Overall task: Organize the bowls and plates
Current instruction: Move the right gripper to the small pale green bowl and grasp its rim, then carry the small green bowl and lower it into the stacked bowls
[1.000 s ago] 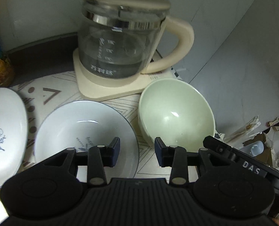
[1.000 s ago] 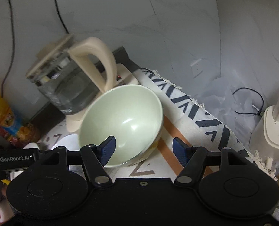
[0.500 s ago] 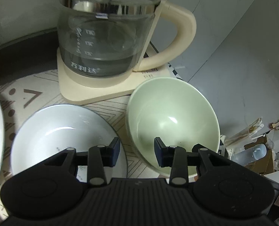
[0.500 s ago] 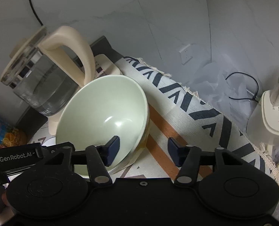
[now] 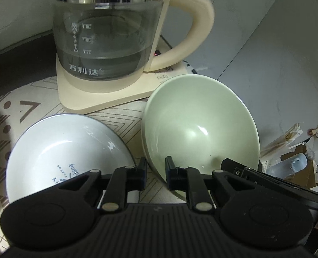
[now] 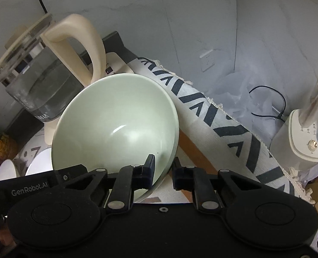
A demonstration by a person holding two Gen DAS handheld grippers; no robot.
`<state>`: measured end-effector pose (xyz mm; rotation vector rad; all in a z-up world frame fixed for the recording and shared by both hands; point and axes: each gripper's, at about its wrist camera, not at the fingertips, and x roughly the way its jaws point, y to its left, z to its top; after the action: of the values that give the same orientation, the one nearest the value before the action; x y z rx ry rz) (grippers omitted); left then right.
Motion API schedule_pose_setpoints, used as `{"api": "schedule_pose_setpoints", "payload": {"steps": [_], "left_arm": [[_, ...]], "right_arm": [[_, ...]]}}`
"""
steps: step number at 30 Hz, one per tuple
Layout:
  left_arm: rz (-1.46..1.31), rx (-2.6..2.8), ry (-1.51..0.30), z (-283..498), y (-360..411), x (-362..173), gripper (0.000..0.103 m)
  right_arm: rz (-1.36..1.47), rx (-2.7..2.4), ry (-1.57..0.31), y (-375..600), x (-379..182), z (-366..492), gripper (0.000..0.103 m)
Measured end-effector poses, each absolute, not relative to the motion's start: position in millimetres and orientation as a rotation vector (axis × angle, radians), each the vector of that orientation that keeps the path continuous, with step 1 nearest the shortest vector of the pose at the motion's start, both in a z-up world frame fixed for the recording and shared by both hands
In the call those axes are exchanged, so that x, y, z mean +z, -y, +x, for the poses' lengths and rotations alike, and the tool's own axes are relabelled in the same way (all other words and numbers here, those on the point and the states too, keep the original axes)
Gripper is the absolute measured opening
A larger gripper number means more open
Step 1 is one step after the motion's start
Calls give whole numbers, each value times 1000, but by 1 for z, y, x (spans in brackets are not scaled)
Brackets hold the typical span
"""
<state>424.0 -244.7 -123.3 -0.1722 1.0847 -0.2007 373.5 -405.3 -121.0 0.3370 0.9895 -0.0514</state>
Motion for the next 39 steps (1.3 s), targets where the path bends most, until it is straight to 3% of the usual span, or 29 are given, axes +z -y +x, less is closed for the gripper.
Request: {"api": "schedule_pose_setpoints", "payload": {"steps": [39], "left_arm": [[-260,-183,-937,317,188,-38,15]], "right_arm": [[249,155,-855,370,-47,289,18]]}}
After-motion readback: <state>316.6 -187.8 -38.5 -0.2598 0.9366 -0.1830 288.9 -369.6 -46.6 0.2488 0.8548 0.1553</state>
